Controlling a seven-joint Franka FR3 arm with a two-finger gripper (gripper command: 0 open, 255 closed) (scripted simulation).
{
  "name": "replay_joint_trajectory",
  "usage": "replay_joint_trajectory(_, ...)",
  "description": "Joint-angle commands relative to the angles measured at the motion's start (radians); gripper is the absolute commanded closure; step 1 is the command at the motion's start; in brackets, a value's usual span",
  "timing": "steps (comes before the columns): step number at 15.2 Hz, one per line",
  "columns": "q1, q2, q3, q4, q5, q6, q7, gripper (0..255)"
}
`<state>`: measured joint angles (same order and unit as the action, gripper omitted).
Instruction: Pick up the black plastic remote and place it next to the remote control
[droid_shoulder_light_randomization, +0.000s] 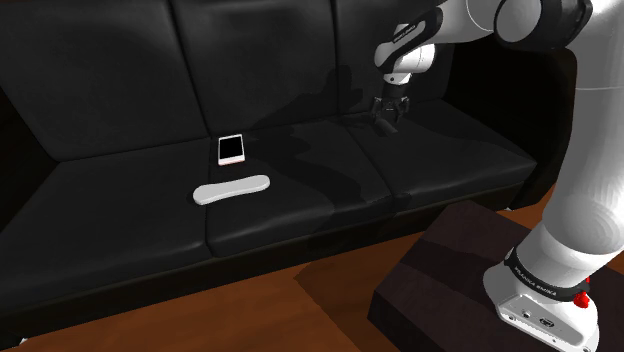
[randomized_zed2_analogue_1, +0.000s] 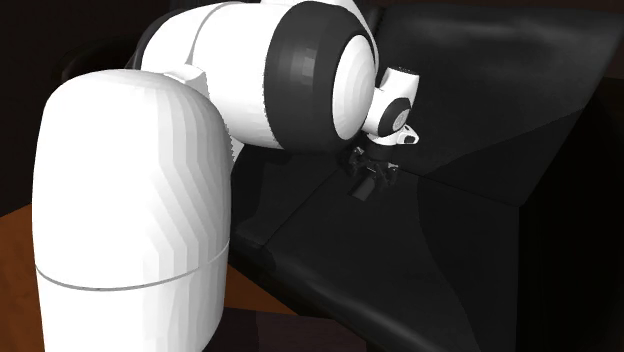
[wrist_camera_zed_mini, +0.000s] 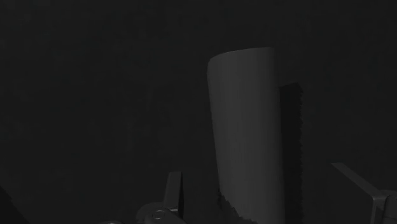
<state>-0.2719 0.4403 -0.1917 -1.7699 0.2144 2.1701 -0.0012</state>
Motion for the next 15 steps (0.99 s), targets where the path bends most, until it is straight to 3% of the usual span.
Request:
replay_joint_trajectory(1,0.0,0.0,0.0,0.0,0.0,0.001,0.0,0)
replay_joint_trajectory(3,0.0,0.0,0.0,0.0,0.0,0.0,0.0,0)
replay_joint_trajectory(4,0.0,0.0,0.0,0.0,0.0,0.0,0.0,255)
replay_joint_trajectory(15,0.001,-0.013,-0.002,0.008,-0.005,-0.02,0.005,255)
